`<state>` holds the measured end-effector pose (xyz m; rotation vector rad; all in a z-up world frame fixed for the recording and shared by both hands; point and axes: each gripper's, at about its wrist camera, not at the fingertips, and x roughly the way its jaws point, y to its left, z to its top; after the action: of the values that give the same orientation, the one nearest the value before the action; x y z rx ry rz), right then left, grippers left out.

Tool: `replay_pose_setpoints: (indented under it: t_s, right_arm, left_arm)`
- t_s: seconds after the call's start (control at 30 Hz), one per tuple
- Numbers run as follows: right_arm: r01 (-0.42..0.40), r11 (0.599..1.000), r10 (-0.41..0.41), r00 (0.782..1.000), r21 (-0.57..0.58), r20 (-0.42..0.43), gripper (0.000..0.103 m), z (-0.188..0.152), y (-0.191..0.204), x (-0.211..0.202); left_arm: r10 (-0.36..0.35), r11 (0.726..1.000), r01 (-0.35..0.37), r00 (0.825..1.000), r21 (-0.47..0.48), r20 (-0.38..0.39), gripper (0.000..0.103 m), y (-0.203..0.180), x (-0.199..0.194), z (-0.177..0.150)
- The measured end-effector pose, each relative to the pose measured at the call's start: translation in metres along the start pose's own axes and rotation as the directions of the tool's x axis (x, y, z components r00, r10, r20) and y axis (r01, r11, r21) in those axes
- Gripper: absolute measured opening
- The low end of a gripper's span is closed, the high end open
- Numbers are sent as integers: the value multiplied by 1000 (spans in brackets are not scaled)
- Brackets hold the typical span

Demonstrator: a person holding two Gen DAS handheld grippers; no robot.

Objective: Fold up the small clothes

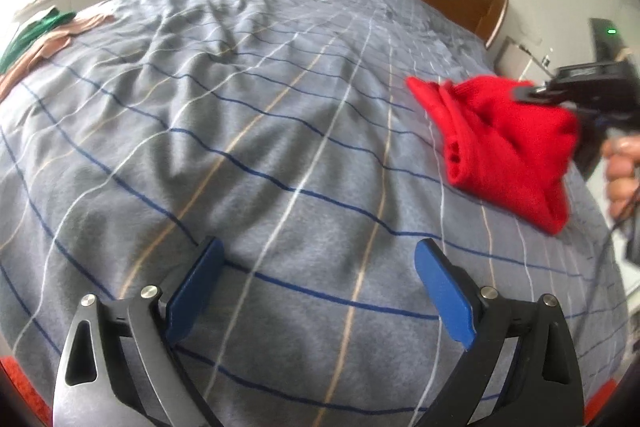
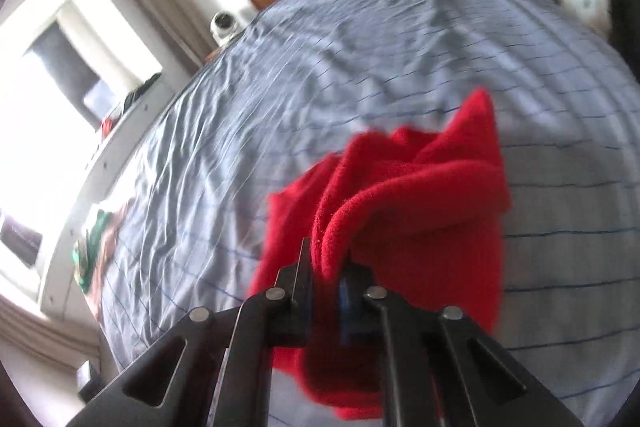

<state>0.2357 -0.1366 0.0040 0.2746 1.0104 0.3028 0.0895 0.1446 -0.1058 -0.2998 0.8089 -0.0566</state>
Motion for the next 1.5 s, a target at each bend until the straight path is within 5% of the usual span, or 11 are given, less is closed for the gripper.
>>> replay_pose_setpoints:
  t_s: [0.17,0.23,0.3,0.47,0.57,0.63,0.7,0.93,1.13,1.33,1.5]
  right_arm:
    - [48,994,-54,997,-97,-55,19,-16,40,58]
    - [-36,996,27,994,-86,-105,56,-21,46,66]
    - [-142,987,134,986,-74,-103,65,-24,50,52]
    - [-220,961,223,975,-168,-3,65,-12,53,-8]
    - [-25,974,37,998,-224,51,64,-10,40,-21]
    - [116,955,-113,993,-272,26,37,-19,31,-10]
    - [171,930,-190,981,-325,-27,25,-37,28,9]
    - [129,866,-190,979,-484,-79,25,-95,70,64]
    - [155,843,-177,984,-514,7,30,-86,73,22]
    - [220,901,-182,974,-373,136,37,-97,24,-44]
    - [248,935,-271,961,-254,-61,37,-117,-33,0]
  left_arm:
    - [-15,1000,15,1000,-16,-2,97,4,0,1]
    - [-16,1000,16,1000,-16,-3,97,4,0,1]
    - [-19,1000,19,1000,-24,-6,97,4,0,2]
    - [-37,997,36,999,-65,-10,97,9,1,5]
    - [-33,997,32,999,-71,-12,97,9,2,5]
    - [-27,997,27,1000,-68,-12,97,8,3,5]
    - [-23,998,22,1000,-61,-11,97,7,3,5]
    - [-3,1000,3,1000,-3,-12,97,2,2,1]
    - [-3,1000,3,1000,-8,-17,97,2,1,1]
    - [12,1000,-12,1000,-1,-20,98,-1,4,2]
    - [53,997,-52,998,64,-19,98,-7,5,-4]
